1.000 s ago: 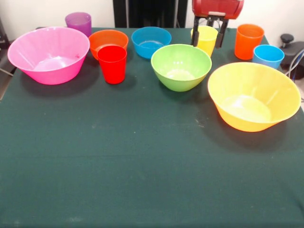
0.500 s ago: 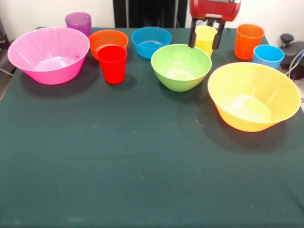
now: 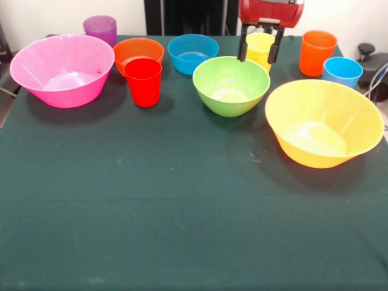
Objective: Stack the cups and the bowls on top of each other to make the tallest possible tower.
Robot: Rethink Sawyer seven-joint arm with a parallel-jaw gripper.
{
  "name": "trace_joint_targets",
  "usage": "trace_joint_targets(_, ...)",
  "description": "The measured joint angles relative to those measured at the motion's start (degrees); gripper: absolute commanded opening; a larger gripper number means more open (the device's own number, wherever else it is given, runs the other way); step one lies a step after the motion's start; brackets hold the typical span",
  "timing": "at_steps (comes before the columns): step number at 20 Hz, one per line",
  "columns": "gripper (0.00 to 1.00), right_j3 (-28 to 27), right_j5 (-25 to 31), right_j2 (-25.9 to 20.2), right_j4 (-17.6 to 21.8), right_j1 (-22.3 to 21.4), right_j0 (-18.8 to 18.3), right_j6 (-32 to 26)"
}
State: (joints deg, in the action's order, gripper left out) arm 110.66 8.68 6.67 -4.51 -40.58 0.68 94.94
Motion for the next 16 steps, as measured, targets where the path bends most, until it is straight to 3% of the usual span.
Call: trace_joint_targets(16, 1.00, -0.3, 0.0, 0.0, 0.0, 2.9, -0.6, 0.0)
